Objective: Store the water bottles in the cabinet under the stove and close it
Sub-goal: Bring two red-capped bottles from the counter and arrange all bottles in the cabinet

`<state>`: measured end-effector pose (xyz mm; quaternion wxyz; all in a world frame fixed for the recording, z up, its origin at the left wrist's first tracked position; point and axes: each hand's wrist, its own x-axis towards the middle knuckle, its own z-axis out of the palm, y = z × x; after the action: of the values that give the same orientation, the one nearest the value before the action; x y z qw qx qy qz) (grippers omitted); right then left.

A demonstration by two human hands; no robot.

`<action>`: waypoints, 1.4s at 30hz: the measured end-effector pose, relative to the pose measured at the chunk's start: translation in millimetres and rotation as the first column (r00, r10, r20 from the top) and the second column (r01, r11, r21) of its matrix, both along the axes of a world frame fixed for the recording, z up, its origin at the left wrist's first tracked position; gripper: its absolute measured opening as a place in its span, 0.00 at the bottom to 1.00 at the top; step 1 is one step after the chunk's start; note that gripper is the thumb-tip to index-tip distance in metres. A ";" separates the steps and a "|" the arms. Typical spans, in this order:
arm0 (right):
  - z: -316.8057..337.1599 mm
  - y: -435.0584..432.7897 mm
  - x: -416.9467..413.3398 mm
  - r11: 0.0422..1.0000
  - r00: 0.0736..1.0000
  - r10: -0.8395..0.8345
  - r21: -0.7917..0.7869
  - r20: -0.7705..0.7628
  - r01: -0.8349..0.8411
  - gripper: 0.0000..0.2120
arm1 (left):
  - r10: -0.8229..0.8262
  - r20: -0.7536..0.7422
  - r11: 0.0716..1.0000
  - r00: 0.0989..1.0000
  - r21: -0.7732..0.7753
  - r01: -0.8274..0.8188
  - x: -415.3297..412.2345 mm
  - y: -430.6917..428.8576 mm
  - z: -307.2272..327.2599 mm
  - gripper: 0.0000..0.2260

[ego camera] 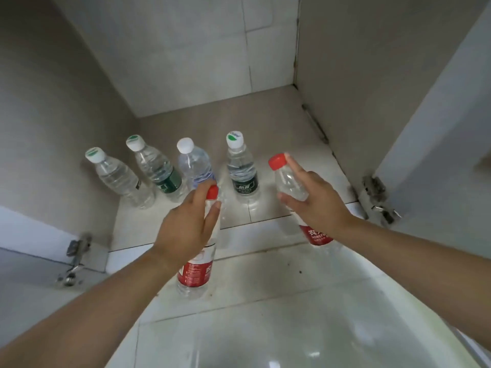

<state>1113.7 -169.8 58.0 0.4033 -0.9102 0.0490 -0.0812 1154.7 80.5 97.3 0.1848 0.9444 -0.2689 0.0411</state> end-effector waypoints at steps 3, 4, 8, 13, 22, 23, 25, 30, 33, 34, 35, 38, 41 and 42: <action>0.7 -2.6 21.4 0.978 0.983 -0.129 0.178 0.130 0.105 0.36 | 0.068 0.005 0.996 0.998 -0.066 -0.067 3.2 -8.5 -4.3 0.18; 2.1 -3.3 29.7 0.967 0.973 -0.151 0.229 0.176 0.108 0.36 | 0.089 -0.009 0.991 0.996 -0.098 -0.090 4.9 -10.9 -5.0 0.19; 3.0 -6.1 65.3 0.972 0.947 -0.127 0.228 0.294 0.060 0.36 | 0.066 0.036 0.983 0.997 -0.173 -0.059 14.7 -23.8 -9.0 0.19; -8.4 -16.3 84.8 0.959 0.939 -0.169 0.269 0.300 0.087 0.37 | 0.100 0.068 0.969 0.993 -0.234 -0.081 30.3 -43.7 -10.3 0.18; -35.5 -39.5 61.1 0.907 0.945 -0.263 0.385 0.194 0.173 0.40 | 0.094 0.031 0.952 0.995 -0.294 -0.081 30.5 -70.4 -24.4 0.20; -37.4 -40.7 58.8 0.897 0.952 -0.256 0.407 0.166 0.171 0.42 | 0.090 0.036 0.954 0.995 -0.291 -0.076 30.7 -72.5 -24.7 0.20; -45.2 -40.4 49.5 0.879 0.964 -0.247 0.441 0.097 0.181 0.47 | 0.079 0.041 0.956 0.996 -0.285 -0.064 29.6 -76.1 -24.8 0.21; -91.7 -51.5 10.1 0.985 0.970 -0.166 0.020 -0.177 0.172 0.48 | 0.083 0.036 0.951 0.996 -0.302 -0.068 22.5 -79.2 -24.6 0.22; -113.5 -59.7 -9.4 0.934 0.894 -0.061 -0.340 -0.444 -0.105 0.44 | 0.103 0.026 0.947 0.994 -0.309 -0.090 20.0 -76.6 -26.1 0.23; -115.7 -60.4 -12.0 0.916 0.883 -0.055 -0.375 -0.466 -0.141 0.43 | 0.105 0.023 0.946 0.994 -0.311 -0.092 19.1 -76.1 -26.0 0.23; -115.7 -60.4 -12.8 0.908 0.882 -0.055 -0.391 -0.468 -0.151 0.42 | 0.108 0.020 0.944 0.994 -0.315 -0.097 18.2 -76.3 -25.5 0.23; -113.3 -58.5 -11.7 0.889 0.882 -0.056 -0.424 -0.469 -0.169 0.41 | 0.139 0.019 0.929 0.990 -0.348 -0.124 16.6 -81.7 -23.1 0.22; -114.7 -59.4 -14.8 0.885 0.888 -0.058 -0.435 -0.457 -0.166 0.40 | 0.161 0.000 0.914 0.987 -0.378 -0.149 16.0 -90.4 -22.3 0.21; -115.4 -60.0 -16.3 0.885 0.893 -0.058 -0.437 -0.447 -0.162 0.41 | 0.160 -0.025 0.913 0.987 -0.377 -0.158 15.1 -92.0 -22.8 0.22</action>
<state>1097.3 -229.8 -57.4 0.1542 -0.9746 0.0945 0.1324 1169.9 -11.5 74.5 0.3581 0.9097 -0.1790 0.1101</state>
